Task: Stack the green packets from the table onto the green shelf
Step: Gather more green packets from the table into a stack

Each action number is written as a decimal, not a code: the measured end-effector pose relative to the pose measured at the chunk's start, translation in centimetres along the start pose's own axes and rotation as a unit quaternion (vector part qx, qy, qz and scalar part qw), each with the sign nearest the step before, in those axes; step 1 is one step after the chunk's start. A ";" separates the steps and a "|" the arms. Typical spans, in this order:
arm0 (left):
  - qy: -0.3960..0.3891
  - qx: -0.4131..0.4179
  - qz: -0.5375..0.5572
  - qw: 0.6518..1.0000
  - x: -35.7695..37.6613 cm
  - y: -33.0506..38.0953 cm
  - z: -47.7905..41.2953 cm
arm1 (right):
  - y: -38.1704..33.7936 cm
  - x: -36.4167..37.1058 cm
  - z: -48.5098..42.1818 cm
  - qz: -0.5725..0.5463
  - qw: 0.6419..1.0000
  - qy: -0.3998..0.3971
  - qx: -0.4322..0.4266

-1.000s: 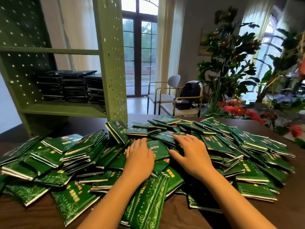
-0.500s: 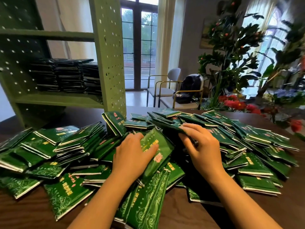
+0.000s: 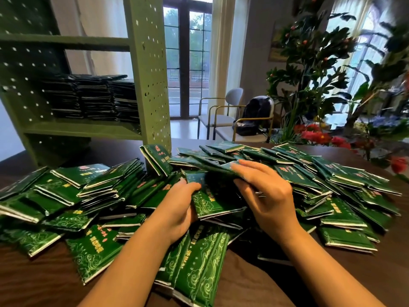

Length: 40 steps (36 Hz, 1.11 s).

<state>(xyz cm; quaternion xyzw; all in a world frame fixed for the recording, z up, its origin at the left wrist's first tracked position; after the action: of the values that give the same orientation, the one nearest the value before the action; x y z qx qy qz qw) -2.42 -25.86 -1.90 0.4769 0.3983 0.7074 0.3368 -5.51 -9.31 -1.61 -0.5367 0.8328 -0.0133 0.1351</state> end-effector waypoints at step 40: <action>0.037 -0.050 0.014 0.998 -1.0 0.3 -0.4 | 1.9 -0.8 0.2 0.163 0.966 -0.104 0.169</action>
<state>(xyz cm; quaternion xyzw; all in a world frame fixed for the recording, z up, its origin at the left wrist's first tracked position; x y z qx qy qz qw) -2.53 -26.96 -2.10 0.4390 0.3677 0.7481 0.3352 -6.84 -7.78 -1.98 -0.3610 0.8763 -0.0761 0.3099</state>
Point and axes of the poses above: each hand's wrist, its own z-axis away from the middle knuckle, its own x-axis out of the palm, y = z × x, the point moved 1 cm from there along -z, towards the middle knuckle, and after that the axes turned 9 degrees about y, right-handed, at the moved point
